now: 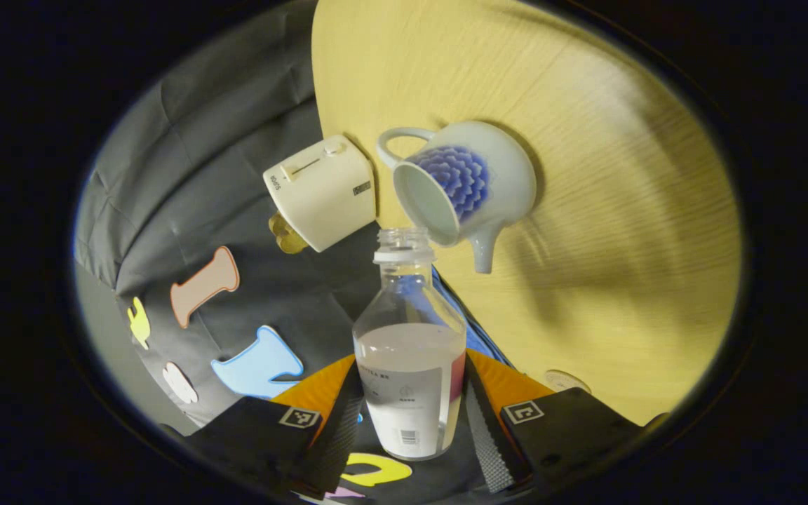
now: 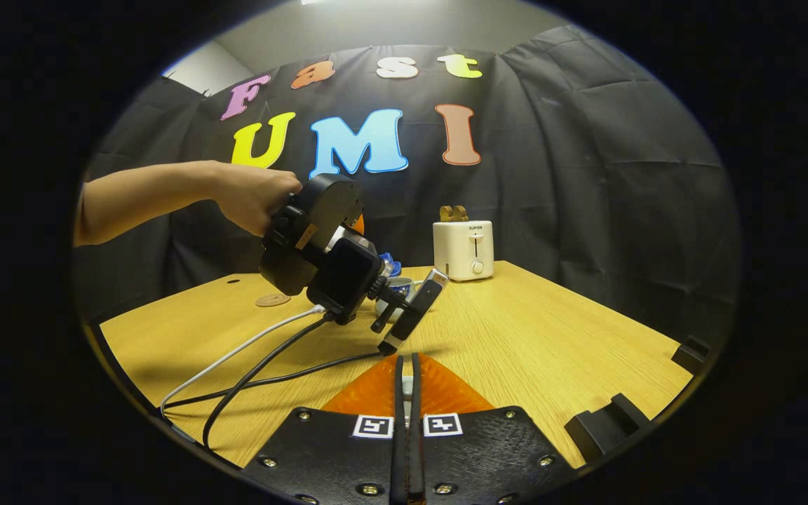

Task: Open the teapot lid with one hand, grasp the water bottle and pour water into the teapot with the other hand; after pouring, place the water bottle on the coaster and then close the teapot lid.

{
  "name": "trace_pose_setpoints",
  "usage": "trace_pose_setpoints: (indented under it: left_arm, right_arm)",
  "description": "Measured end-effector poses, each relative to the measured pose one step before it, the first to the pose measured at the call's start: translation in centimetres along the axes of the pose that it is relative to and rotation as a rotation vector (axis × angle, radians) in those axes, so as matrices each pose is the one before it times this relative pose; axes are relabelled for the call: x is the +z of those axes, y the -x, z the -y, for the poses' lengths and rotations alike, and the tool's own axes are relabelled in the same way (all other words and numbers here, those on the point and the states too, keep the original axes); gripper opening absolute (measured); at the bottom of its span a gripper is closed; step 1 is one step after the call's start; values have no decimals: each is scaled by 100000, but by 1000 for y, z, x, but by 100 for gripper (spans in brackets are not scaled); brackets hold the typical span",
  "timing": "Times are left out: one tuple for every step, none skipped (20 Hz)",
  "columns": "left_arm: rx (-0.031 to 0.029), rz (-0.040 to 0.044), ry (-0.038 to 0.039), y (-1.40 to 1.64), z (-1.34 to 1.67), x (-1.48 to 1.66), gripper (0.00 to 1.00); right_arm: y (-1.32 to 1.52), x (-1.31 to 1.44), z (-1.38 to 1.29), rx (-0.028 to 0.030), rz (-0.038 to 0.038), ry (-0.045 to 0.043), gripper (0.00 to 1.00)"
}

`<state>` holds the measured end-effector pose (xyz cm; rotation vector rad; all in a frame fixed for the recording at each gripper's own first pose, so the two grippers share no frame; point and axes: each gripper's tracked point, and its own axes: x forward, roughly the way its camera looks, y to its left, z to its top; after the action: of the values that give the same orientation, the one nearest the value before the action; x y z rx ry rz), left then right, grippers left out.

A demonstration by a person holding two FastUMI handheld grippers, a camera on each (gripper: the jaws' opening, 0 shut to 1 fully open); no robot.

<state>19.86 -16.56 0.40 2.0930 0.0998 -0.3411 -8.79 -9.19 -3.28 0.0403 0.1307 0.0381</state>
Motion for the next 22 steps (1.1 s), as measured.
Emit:
trace_pose_setpoints:
  left_arm:
    - [601, 1394, 2463, 59, -34, 275, 87]
    - [198, 819, 2016, 35, 105, 130, 87]
    - [89, 582, 1731, 12, 94, -32, 87]
    - [-128, 221, 1516, -68, 123, -29, 87]
    - [21, 227, 1688, -66, 11, -75, 87]
    - [-6, 487, 2404, -101, 200, -125, 87]
    - [-258, 889, 3718, -101, 221, -80, 87]
    - [170, 2100, 6478, -86, 341, -101, 87]
    - [38, 1468, 5973, -75, 344, -111, 88]
    - [421, 904, 6148, -144, 274, -327, 88]
    - [340, 436, 5679, -14, 256, -303, 88]
    - [176, -127, 5250, 233, 380, -482, 88]
    - [766, 477, 5367, 522, 104, -479, 88]
    - [598, 655, 5251, 1127, 148, -827, 88]
    - [988, 611, 5411, 407, -23, -426, 87]
    - [1807, 914, 5870, 404, -298, -282, 88]
    - [2004, 802, 6177, 427, -230, -456, 88]
    - [2183, 553, 6336, 397, -572, -427, 88]
    - [2186, 1274, 6983, 546, -536, -383, 88]
    - [2830, 1543, 11366, 799, -1239, -822, 88]
    - [2204, 1257, 8410, 381, -763, -410, 88]
    - [885, 760, 7026, 350, -456, -374, 88]
  right_arm:
    - [4, 34, -42, 7, -52, 53, 1]
    - [-2, 39, -69, 93, -35, 8, 1]
    - [41, -29, -13, 189, -72, -61, 1]
    - [48, 51, -42, 187, 48, -100, 1]
    - [18, 4, -85, 102, 130, 56, 1]
    - [-8, 159, -58, -38, 343, 187, 1]
    - [-41, 201, 50, -218, 502, 274, 1]
    - [80, 387, 113, -467, 1079, 462, 1]
    - [-20, 295, 44, -267, 773, 536, 1]
    - [-64, 46, 36, -405, 470, 682, 1]
    - [-91, 126, 60, -49, 327, 266, 1]
    - [-118, 93, -87, 219, 44, 98, 1]
    - [-267, 92, -158, 252, -17, 230, 1]
    - [-124, 40, -133, 236, -6, 118, 1]
    - [-163, 146, -75, 322, 53, -43, 1]
    - [-273, -239, -179, 498, -959, -643, 1]
    - [116, -67, -292, 918, -811, -334, 1]
    - [-129, -184, -3, 53, -826, 139, 1]
    - [-7, 213, -135, 535, -412, -745, 1]
    - [39, 424, -360, 862, 68, -167, 1]
    - [-8, 694, -274, 284, 539, 391, 1]
    - [-76, 825, -293, 692, 1796, 203, 1]
